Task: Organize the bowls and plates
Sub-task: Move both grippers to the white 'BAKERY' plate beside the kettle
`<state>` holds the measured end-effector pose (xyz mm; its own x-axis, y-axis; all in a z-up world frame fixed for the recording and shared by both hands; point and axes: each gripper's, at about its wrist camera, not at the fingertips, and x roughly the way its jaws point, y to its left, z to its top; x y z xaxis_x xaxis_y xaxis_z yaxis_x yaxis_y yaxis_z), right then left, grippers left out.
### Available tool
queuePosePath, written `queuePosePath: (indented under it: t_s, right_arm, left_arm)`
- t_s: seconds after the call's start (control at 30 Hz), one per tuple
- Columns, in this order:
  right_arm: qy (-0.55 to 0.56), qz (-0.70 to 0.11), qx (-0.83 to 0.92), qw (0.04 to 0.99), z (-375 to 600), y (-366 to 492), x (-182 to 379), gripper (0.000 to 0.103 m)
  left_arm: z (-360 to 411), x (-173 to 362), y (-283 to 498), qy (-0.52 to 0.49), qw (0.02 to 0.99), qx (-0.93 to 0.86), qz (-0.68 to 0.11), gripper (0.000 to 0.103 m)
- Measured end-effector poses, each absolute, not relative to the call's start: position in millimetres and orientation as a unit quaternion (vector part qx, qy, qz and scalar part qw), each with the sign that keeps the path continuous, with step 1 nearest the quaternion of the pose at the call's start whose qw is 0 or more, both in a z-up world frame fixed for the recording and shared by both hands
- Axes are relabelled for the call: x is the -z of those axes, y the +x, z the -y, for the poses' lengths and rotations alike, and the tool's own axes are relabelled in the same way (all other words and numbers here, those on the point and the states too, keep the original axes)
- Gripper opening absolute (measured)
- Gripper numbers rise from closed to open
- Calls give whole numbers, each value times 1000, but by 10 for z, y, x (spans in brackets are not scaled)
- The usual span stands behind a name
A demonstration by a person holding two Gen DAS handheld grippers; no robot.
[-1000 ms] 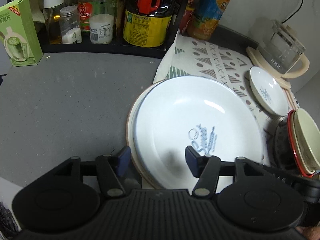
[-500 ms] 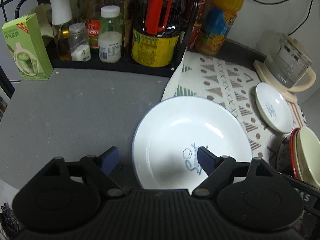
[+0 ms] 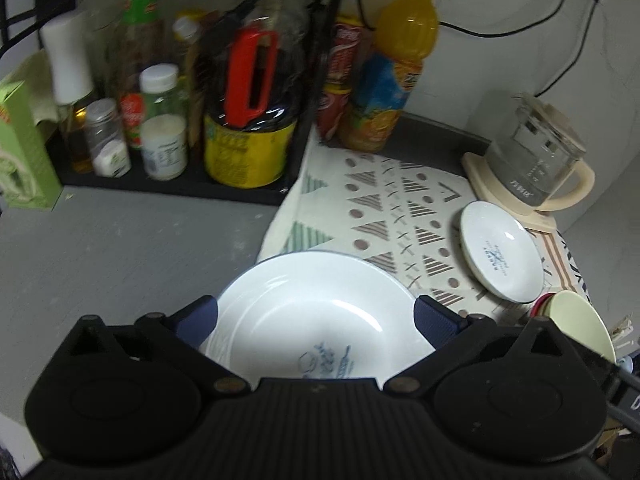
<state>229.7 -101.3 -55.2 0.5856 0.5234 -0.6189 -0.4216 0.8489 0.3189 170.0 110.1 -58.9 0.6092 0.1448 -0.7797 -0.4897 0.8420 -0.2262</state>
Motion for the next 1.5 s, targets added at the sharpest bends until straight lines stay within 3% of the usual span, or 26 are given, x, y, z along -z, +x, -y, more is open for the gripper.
queuePosePath:
  t_s: [0.4,1.5]
  right_arm:
    - [118,-351,-199,907,1410,2543,515,93]
    - [195,-370,-68,906,1877,3374,686,93]
  left_arm:
    - [-733,486,2188,-169,893,-91,-408,103]
    - [-372,675,3531,-162,887,30,-431,103]
